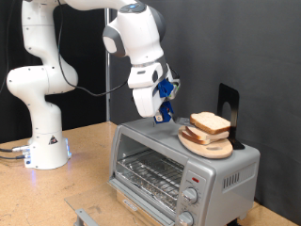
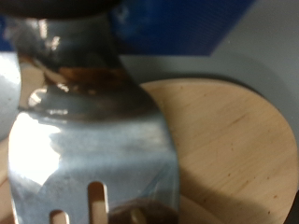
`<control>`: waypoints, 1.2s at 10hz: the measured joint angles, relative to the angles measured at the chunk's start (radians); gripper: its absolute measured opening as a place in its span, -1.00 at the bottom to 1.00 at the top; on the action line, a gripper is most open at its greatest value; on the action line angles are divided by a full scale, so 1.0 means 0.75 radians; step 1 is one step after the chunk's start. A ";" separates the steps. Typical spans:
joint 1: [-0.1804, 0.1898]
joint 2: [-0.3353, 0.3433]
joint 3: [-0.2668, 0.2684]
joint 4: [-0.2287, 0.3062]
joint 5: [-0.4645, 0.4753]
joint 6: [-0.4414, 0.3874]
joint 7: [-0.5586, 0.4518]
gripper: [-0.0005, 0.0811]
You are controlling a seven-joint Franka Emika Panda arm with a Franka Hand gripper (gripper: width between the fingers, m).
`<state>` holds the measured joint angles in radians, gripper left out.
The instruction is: Make a piece of toast with the oven
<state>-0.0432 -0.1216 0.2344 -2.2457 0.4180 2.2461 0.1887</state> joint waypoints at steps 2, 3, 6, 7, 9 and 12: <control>0.000 0.025 0.003 0.031 -0.013 0.000 0.021 0.05; 0.000 0.041 0.005 0.049 -0.024 0.000 0.037 0.03; 0.000 0.088 0.009 0.099 -0.045 0.000 0.061 -0.01; 0.000 0.103 0.009 0.113 -0.050 0.000 0.064 -0.02; 0.000 0.124 0.013 0.131 -0.052 0.000 0.065 -0.02; 0.000 0.128 0.024 0.130 -0.046 0.012 0.041 -0.02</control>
<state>-0.0432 -0.0257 0.2522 -2.1481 0.3834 2.2554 0.2197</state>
